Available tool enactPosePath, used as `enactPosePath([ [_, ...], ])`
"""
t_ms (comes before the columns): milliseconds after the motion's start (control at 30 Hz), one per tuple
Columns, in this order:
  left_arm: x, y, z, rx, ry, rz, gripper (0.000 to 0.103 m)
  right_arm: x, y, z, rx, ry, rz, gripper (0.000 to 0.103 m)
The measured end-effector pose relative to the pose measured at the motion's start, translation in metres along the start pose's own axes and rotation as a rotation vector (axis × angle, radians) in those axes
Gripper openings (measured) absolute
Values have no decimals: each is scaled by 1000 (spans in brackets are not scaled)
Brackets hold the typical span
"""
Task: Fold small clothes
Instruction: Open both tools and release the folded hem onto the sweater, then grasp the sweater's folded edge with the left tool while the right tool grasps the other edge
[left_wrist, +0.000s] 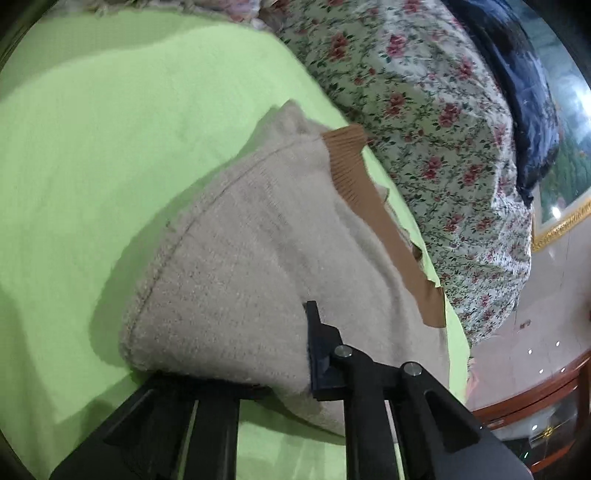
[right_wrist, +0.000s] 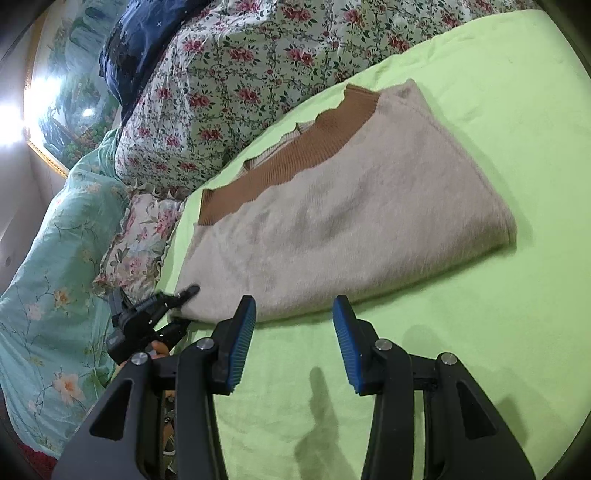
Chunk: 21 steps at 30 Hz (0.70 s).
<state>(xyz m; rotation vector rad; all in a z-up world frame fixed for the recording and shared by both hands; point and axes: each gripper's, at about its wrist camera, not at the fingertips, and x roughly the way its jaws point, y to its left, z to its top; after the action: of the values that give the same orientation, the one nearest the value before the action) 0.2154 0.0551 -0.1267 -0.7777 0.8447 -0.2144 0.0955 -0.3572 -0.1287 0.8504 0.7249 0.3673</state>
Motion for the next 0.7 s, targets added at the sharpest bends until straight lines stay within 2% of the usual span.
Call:
enactPosePath([
  [167,-20,-62,-3,228,-63,6,9,4,-13,40,-5,8,36,45],
  [367,-10,-146,-26,465,-52,-42,9,9,-26,77,16,34,52,45],
  [467,9,-182,-53,595,-18,-44,9,14,-29,90,26,57,89,45],
  [600,42,-208,-90,731,50,-22,9,32,-32,108,74,107,190,46],
  [633,53,-211,-99,757,73,-7,9,38,-31,113,75,121,199,48],
  [700,67,-211,-110,787,105,19,9,57,-32,121,91,160,224,59],
])
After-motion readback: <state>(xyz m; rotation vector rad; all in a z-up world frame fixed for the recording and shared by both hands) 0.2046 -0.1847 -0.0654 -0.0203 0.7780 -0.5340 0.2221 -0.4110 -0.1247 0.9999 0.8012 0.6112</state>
